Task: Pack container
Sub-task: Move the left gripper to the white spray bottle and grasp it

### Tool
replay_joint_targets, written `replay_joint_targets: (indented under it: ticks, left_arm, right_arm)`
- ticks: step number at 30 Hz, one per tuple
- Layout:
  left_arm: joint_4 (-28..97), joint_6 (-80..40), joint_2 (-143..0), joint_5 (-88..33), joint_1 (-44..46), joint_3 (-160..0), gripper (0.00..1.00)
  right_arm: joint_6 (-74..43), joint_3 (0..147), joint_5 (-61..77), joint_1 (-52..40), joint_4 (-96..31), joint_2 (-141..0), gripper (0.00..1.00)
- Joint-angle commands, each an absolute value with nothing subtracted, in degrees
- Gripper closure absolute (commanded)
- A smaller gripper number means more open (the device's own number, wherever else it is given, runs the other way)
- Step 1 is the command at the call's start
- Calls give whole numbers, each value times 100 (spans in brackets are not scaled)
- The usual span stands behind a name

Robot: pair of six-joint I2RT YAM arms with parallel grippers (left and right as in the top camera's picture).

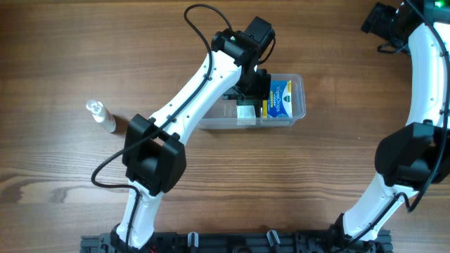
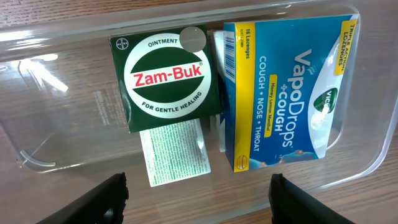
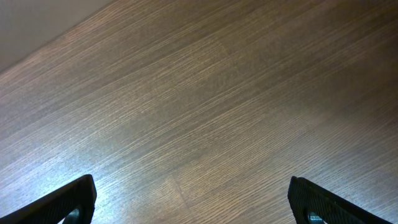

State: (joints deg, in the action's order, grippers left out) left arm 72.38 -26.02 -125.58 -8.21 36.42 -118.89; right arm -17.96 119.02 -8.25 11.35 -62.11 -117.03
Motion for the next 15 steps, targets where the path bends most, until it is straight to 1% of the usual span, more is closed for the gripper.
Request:
replay_joint_targets:
  ticks: [1, 4, 7, 8, 10, 12, 13, 15]
  left_arm:
    - [7216, -2624, -12589, -773, 3577, -12001, 26]
    - [7223, -2620, -12481, -989, 3308, -12394, 23]
    - [7417, -2434, -12112, -937, 2805, -12962, 20]
    - [7614, -2403, -11990, -753, 2650, -13061, 18]
    - [8409, -2401, -11603, 152, 2169, -13128, 16]
    - [9024, -2405, -11312, 635, 1695, -13128, 15]
    - [9303, -2508, -11177, 746, 1409, -13128, 13]
    - [9655, -2880, -10967, 690, 788, -13124, 12]
  right_arm:
    - [-1815, 11911, -919, 1122, -6211, -11716, 0]
    - [-1813, 11911, -919, 1122, -6211, -11716, 0]
    - [-1815, 11911, -919, 1122, -6211, -11716, 0]
    - [-1815, 11911, -919, 1122, -6211, -11716, 0]
    - [-1815, 11911, -919, 1122, -6211, -11716, 0]
    - [-1815, 11911, -919, 1122, -6213, -11716, 0]
    - [-1813, 11911, -919, 1122, -6213, -11716, 0]
    - [-1813, 11911, -919, 1122, -6211, -11716, 0]
